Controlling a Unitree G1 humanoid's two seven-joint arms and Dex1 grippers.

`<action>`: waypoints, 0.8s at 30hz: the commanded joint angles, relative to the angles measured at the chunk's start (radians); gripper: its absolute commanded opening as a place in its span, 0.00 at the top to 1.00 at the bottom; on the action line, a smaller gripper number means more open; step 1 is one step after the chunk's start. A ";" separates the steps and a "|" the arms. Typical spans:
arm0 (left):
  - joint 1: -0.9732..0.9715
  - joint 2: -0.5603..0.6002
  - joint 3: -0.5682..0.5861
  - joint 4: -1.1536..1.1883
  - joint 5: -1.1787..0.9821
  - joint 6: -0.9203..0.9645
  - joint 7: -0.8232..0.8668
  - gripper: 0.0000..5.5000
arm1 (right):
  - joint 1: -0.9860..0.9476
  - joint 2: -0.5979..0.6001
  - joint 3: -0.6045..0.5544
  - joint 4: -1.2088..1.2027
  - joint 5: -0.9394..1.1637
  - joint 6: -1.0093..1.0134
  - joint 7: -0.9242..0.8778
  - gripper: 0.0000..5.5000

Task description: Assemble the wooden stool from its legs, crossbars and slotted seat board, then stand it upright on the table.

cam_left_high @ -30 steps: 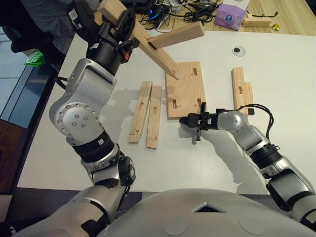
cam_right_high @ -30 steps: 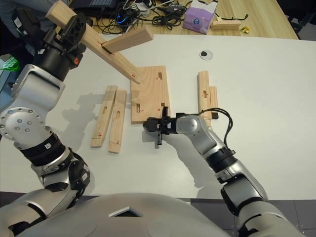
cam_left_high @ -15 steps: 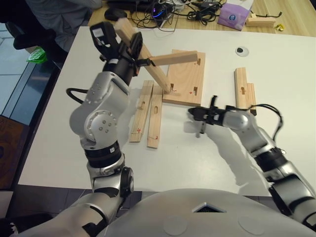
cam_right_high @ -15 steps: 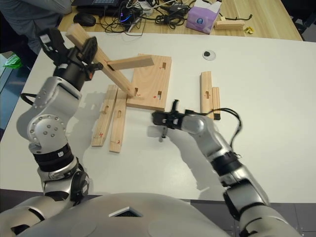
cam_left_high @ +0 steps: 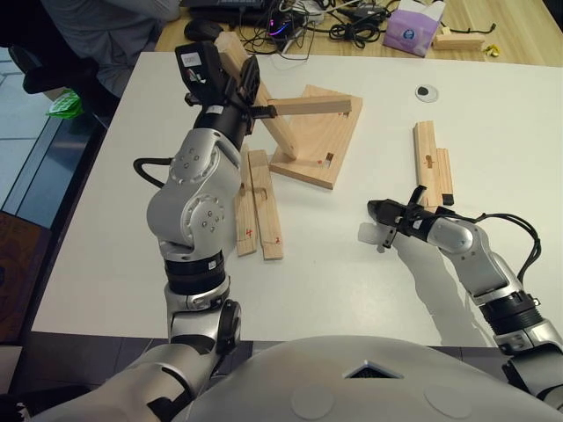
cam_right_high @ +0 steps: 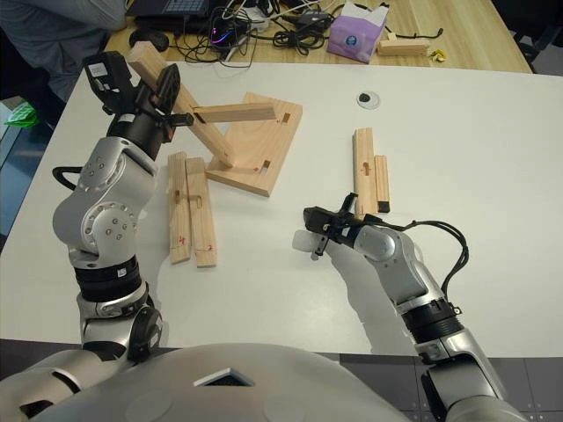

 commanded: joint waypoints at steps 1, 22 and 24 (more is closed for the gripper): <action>-0.049 -0.021 0.020 0.006 -0.001 -0.029 -0.018 0.81 | 0.021 0.010 0.022 0.030 -0.017 0.031 0.012 1.00; -0.003 0.070 -0.047 0.069 0.170 -0.163 -0.217 0.81 | 0.019 0.037 0.008 0.025 0.005 0.053 0.012 1.00; 0.004 0.074 -0.046 0.070 0.174 -0.153 -0.225 0.81 | 0.022 0.041 0.005 0.020 0.011 0.059 0.011 1.00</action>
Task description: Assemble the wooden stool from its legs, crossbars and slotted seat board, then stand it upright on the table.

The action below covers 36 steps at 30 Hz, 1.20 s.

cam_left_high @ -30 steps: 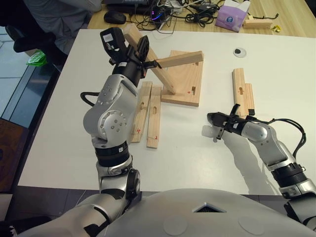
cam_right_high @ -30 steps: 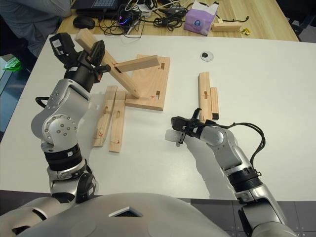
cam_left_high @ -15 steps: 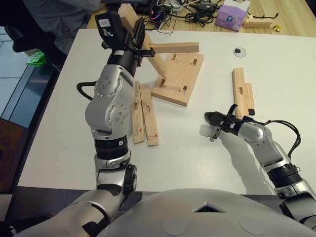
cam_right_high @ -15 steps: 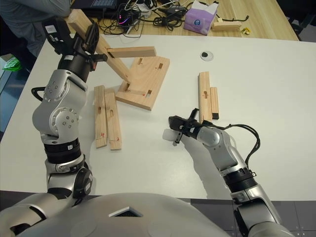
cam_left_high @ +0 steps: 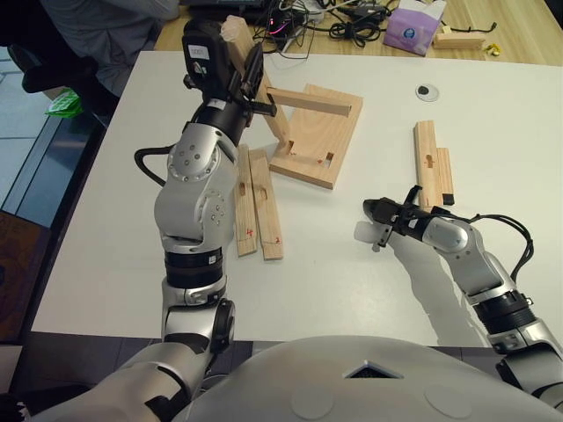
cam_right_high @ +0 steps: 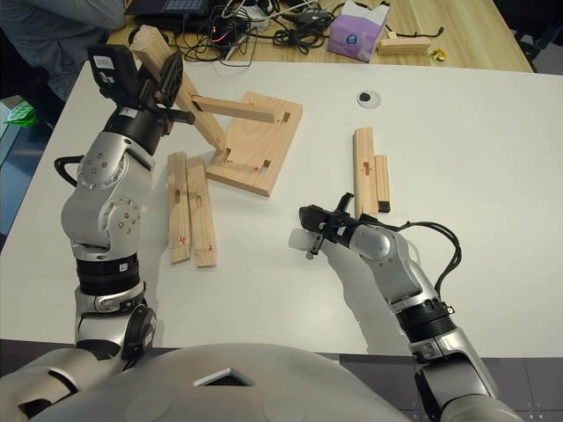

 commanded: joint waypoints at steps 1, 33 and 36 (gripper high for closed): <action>0.010 0.015 0.001 -0.012 0.010 0.033 -0.009 0.81 | 0.026 0.007 0.006 0.018 0.002 0.039 0.011 1.00; 0.007 -0.040 -0.005 -0.044 0.005 0.131 0.016 0.81 | 0.021 0.039 0.001 0.033 0.030 0.047 0.006 1.00; 0.021 -0.044 -0.016 -0.033 0.010 0.133 0.014 0.81 | 0.011 0.039 0.002 0.030 0.034 0.050 0.011 1.00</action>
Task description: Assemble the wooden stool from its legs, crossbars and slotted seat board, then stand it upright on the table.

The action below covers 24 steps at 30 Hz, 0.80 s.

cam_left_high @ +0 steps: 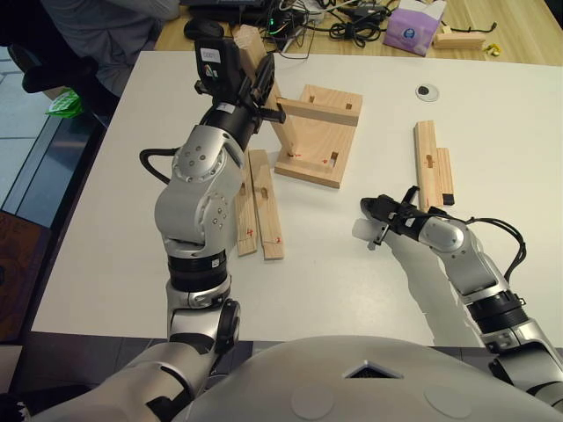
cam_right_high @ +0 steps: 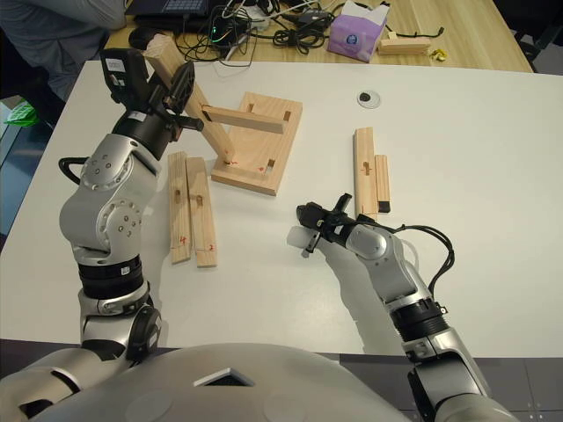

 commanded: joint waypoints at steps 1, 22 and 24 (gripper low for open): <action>0.031 -0.002 -0.026 0.030 0.018 0.011 -0.007 0.81 | 0.008 -0.002 0.014 0.014 -0.004 0.029 0.026 1.00; 0.121 0.001 -0.019 0.039 0.039 0.153 0.042 0.81 | -0.021 -0.009 0.028 0.062 -0.050 -0.019 0.000 1.00; 0.087 0.033 -0.027 0.081 0.042 0.144 0.010 0.81 | -0.018 -0.001 0.032 0.067 -0.052 -0.022 -0.007 1.00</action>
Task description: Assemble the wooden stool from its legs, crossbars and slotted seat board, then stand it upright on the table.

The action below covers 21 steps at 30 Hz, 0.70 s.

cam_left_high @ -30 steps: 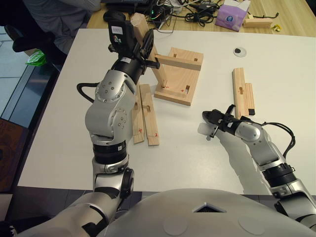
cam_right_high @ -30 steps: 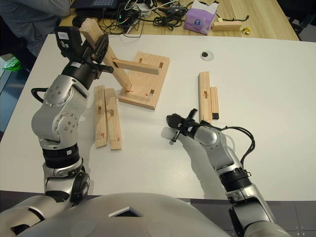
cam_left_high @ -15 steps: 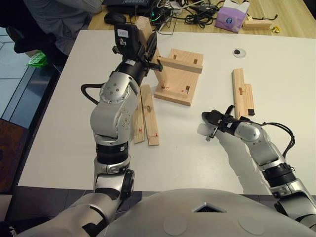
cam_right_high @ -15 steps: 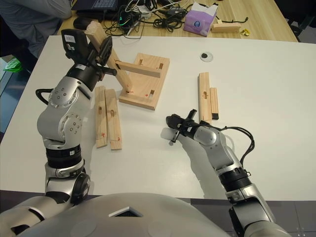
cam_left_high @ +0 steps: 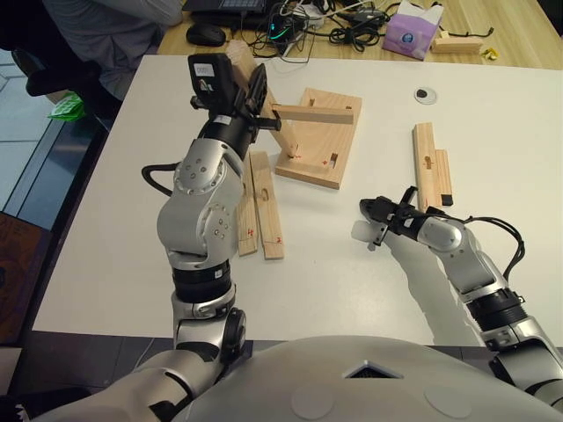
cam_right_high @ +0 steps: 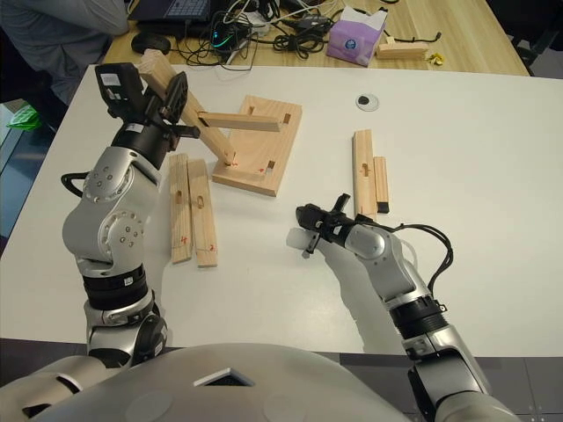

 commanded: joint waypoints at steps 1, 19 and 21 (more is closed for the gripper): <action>0.016 0.069 -0.022 0.147 0.026 0.097 -0.046 0.81 | 0.006 0.008 0.020 0.026 -0.027 0.015 -0.005 1.00; 0.024 0.221 -0.146 0.197 0.110 -0.034 -0.119 0.81 | 0.005 -0.004 0.010 0.043 -0.043 -0.004 -0.014 1.00; 0.060 0.188 -0.151 0.175 0.084 -0.007 -0.104 0.81 | 0.005 -0.009 0.006 0.044 -0.045 -0.006 -0.014 1.00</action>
